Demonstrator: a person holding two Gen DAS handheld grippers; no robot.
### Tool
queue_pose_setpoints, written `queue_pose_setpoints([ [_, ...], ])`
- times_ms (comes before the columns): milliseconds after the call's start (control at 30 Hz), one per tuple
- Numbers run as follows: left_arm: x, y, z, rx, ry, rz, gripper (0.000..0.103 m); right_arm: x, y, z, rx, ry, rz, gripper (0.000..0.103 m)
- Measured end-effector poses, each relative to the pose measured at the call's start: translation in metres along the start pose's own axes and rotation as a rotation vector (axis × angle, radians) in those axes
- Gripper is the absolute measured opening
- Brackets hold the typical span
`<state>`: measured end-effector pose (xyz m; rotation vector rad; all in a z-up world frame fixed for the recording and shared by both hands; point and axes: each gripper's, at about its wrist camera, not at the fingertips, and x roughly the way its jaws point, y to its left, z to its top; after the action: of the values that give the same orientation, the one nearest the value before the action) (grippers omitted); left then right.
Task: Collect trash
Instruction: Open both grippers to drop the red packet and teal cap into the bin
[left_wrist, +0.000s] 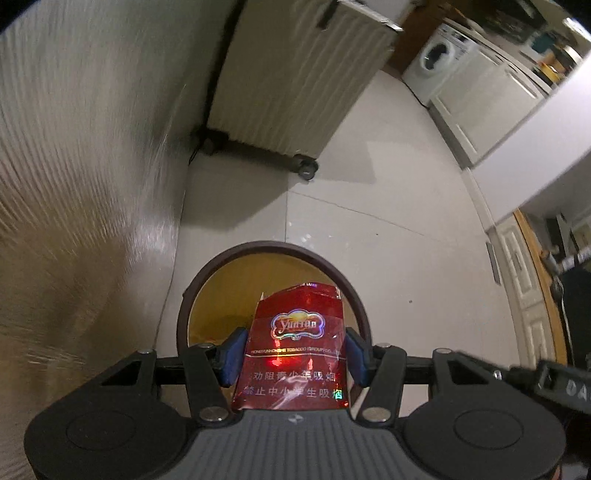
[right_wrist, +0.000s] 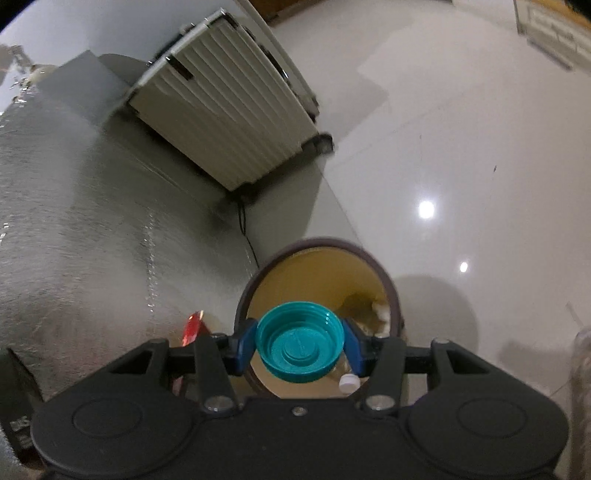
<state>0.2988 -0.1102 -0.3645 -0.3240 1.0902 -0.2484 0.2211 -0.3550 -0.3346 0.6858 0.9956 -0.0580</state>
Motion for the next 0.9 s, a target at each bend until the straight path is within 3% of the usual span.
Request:
queue_pose_setpoints([
  [67,0.014,0.009,0.001,-0.034,0.0,0.022,0.057,0.013,-0.002,0.001,0.012,0.019,0.005,0.05],
  [200,0.031,0.019,0.004,-0.074,0.012,0.09,0.074,0.032,0.0,0.009,0.006,0.007,-0.005,0.05],
  [533,0.043,0.028,-0.003,-0.066,0.155,0.236,0.081,0.091,0.026,0.021,-0.029,0.071,0.003,0.05],
  [667,0.041,0.029,-0.002,-0.047,0.18,0.282,0.088,0.107,0.042,0.024,-0.071,0.066,0.018,0.051],
  [800,0.038,0.029,-0.002,-0.038,0.196,0.295,0.096,0.11,0.043,0.027,-0.087,0.02,0.009,0.075],
  [900,0.039,0.027,-0.001,-0.025,0.205,0.297,0.102,0.108,0.037,0.031,-0.074,0.031,0.002,0.075],
])
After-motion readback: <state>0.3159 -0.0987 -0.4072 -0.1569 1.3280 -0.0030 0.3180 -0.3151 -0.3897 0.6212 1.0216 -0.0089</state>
